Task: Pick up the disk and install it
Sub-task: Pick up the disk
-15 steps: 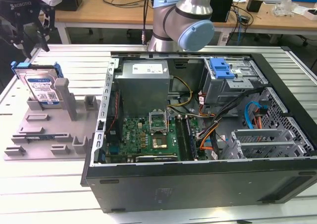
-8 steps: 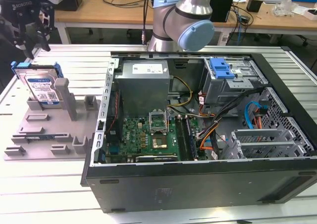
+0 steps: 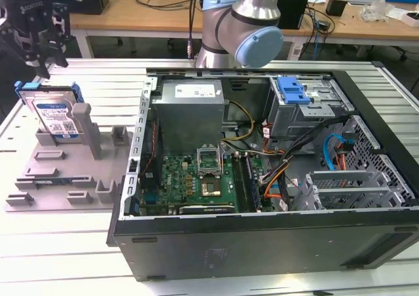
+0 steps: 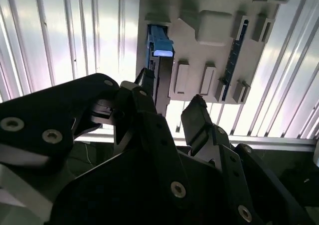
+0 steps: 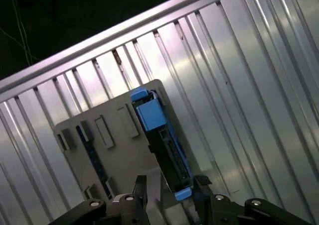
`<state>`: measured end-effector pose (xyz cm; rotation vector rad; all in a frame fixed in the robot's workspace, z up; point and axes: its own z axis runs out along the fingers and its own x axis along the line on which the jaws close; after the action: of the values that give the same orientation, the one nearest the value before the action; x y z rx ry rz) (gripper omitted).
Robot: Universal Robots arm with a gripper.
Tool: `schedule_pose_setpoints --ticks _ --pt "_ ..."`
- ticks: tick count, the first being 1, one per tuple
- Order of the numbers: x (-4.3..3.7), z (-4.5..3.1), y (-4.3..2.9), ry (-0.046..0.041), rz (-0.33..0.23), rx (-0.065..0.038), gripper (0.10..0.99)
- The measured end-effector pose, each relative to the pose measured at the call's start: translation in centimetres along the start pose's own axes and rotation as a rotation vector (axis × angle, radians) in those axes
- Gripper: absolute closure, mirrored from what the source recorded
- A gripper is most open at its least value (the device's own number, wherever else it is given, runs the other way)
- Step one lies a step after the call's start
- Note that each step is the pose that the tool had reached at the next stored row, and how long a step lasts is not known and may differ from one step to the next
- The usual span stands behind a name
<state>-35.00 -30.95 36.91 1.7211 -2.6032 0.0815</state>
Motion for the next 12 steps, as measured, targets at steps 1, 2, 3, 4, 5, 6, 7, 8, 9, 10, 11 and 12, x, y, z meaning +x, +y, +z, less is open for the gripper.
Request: schedule_pose_setpoints --ticks 1,2,3,4,5,6,7,8,9,10,11,12 --pt "-0.01 0.01 0.00 -0.0009 -0.015 0.002 0.588" --pt "-0.01 0.01 0.00 -0.0008 -0.020 0.002 0.588" --pt "0.00 0.00 0.00 -0.0008 -0.020 0.002 0.588" --pt "0.00 0.00 0.00 -0.0008 -0.020 0.002 0.588" --pt "0.00 0.00 0.00 -0.0008 -0.020 0.003 0.588" --pt "0.00 0.00 0.00 -0.0008 -0.021 0.003 0.588" --pt "0.00 0.01 0.01 -0.0010 -0.027 0.003 0.588" --pt "0.00 0.03 0.01 -0.0016 -0.044 0.003 0.588" --pt "0.00 0.05 0.01 -0.0023 -0.068 0.004 0.588" --pt "-0.01 0.07 0.01 -0.0028 -0.085 0.005 0.588" --pt "-0.01 0.10 0.01 -0.0036 -0.109 0.006 0.588" --pt "-0.01 0.12 0.01 -0.0043 -0.128 0.007 0.588"
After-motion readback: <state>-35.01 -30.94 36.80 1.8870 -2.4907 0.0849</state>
